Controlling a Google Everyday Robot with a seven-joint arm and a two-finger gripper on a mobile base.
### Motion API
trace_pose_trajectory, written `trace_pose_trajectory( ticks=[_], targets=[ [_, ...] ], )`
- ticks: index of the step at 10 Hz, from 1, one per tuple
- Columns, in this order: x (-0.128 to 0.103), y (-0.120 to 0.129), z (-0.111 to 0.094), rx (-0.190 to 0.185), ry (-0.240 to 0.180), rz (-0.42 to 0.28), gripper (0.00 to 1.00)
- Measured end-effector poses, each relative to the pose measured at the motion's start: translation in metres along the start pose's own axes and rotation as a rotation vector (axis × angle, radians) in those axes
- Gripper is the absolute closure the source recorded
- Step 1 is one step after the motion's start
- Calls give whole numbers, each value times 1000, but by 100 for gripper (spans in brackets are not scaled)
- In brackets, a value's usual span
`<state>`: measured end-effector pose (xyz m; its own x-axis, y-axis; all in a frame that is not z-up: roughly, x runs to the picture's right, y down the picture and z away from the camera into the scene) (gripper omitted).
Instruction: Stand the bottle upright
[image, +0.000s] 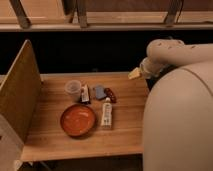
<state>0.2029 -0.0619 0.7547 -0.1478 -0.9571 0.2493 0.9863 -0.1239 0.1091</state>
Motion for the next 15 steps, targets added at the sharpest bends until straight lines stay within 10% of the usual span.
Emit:
trace_pose_trajectory(
  ticks=[15],
  targets=[
    [24,-14,19,14,-56,-36,20]
  ],
)
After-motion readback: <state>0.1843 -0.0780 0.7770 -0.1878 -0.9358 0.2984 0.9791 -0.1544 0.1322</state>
